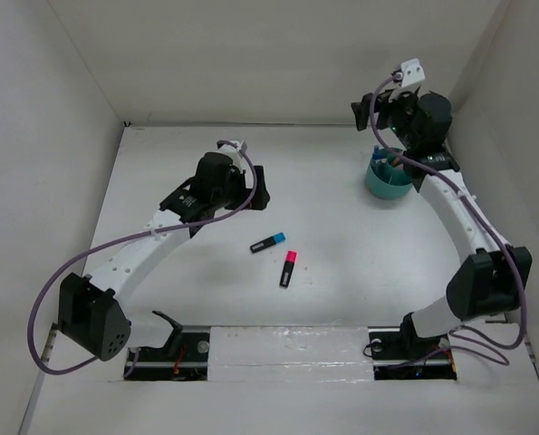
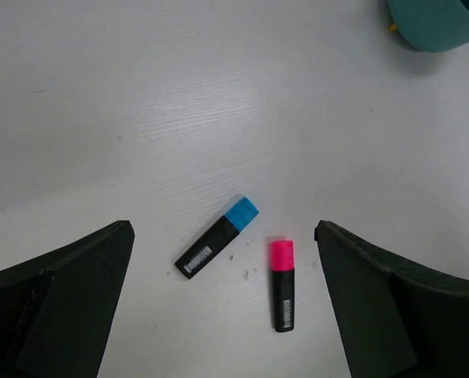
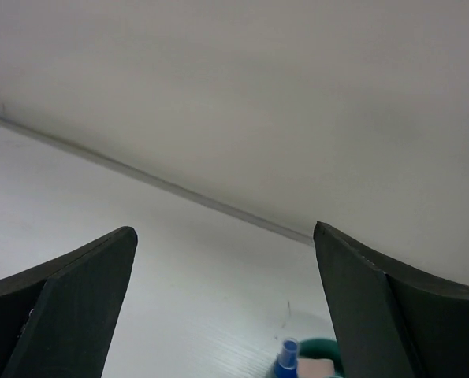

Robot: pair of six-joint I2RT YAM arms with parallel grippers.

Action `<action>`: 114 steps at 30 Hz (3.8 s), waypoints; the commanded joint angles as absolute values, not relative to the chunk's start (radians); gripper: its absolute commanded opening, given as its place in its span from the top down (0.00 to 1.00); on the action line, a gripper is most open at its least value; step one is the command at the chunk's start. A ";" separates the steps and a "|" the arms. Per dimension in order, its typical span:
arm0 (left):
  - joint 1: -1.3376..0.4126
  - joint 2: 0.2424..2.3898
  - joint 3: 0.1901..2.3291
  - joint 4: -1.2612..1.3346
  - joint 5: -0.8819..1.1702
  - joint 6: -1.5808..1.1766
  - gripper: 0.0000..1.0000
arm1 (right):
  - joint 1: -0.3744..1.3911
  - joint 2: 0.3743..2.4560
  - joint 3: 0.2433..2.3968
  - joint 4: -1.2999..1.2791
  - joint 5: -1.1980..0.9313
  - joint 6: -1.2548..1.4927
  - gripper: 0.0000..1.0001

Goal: Sort the stationery into containers
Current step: Place the stationery into the container, then grab a piece of stationery with the left arm

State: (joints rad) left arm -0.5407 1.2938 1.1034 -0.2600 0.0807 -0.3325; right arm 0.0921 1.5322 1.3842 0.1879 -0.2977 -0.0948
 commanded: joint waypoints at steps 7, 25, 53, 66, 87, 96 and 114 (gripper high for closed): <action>-0.497 1.350 1.138 -0.380 -0.153 -0.449 0.00 | 0.434 1.331 1.397 -0.047 0.222 0.130 0.00; -0.497 1.292 1.086 -0.511 -0.310 -0.617 0.00 | 0.772 1.466 1.468 -0.761 0.362 0.797 0.03; -0.580 1.505 1.108 -0.406 0.173 -0.259 0.01 | 0.489 1.342 1.417 -0.756 0.288 0.653 0.01; -0.600 1.592 1.063 -0.327 0.095 -0.187 0.01 | 0.489 1.279 1.408 -0.756 0.226 0.604 0.01; -0.660 1.821 1.132 -0.383 0.015 -0.153 0.04 | 0.368 1.147 1.221 -0.676 0.045 0.543 0.01; -0.660 1.753 1.077 -0.383 0.025 -0.175 0.26 | 0.357 1.190 1.272 -0.676 0.044 0.534 0.01; -0.660 1.812 1.075 -0.383 0.098 -0.184 0.76 | 0.328 1.203 1.290 -0.695 0.035 0.534 0.01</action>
